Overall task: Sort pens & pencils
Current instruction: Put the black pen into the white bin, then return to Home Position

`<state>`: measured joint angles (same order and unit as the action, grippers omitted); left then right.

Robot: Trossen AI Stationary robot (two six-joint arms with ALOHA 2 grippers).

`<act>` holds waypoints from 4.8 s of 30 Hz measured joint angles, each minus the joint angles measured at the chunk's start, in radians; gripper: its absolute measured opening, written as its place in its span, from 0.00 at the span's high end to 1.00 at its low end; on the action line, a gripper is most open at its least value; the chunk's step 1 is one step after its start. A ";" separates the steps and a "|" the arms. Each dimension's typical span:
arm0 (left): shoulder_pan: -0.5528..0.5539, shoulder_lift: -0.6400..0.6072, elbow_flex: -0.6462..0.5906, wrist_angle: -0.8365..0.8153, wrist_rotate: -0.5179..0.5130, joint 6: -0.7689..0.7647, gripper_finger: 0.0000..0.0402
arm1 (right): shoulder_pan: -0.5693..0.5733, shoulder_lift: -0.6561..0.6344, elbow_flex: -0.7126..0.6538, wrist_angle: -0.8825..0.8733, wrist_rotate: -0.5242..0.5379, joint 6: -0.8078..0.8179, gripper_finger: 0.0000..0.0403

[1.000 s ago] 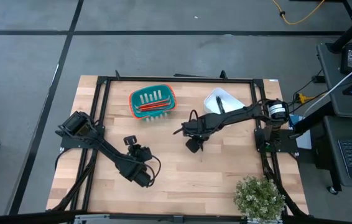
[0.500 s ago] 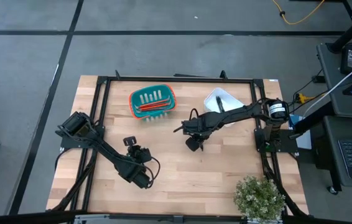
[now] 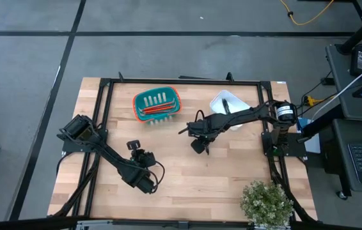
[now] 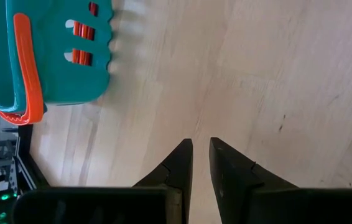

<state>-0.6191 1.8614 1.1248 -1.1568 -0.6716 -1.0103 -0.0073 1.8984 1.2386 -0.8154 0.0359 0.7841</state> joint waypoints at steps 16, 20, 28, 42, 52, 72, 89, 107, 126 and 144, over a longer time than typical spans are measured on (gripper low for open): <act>-0.017 0.000 0.000 0.000 0.000 0.000 0.88 | -0.009 0.020 -0.054 0.054 -0.008 0.034 0.72; -0.017 0.000 0.000 0.000 0.000 0.000 0.88 | -0.009 0.020 -0.055 0.056 -0.009 0.034 0.73; -0.017 0.000 0.000 0.000 0.000 0.000 0.88 | -0.007 0.022 -0.055 0.068 -0.012 0.021 0.89; -0.017 0.000 0.000 0.000 0.000 0.000 0.88 | 0.018 0.031 0.000 0.007 -0.043 -0.013 0.93; -0.017 0.000 0.000 0.001 0.000 -0.001 0.88 | 0.033 0.029 0.186 -0.272 0.026 -0.058 0.93; -0.019 0.001 0.000 0.004 0.000 -0.003 0.88 | -0.222 -0.003 0.306 -0.674 0.409 -0.259 0.93; -0.040 0.001 0.000 0.007 0.002 -0.009 0.88 | -0.372 -0.003 0.130 -0.452 0.351 -0.411 0.93; -0.043 0.001 0.000 0.007 0.005 -0.010 0.88 | -0.386 -0.003 0.130 -0.407 0.284 -0.425 0.86; -0.039 0.001 0.000 -0.018 -0.008 0.005 0.88 | -0.361 -0.004 0.209 -0.752 0.373 -0.228 0.58; -0.111 -0.383 0.195 -0.308 -0.161 -0.196 0.88 | 0.326 -0.149 0.543 -0.755 0.445 -0.039 0.58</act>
<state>-0.7302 1.4786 1.3202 -1.4648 -0.8324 -1.2067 0.3182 1.7498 1.7812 -1.5704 0.4814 0.7447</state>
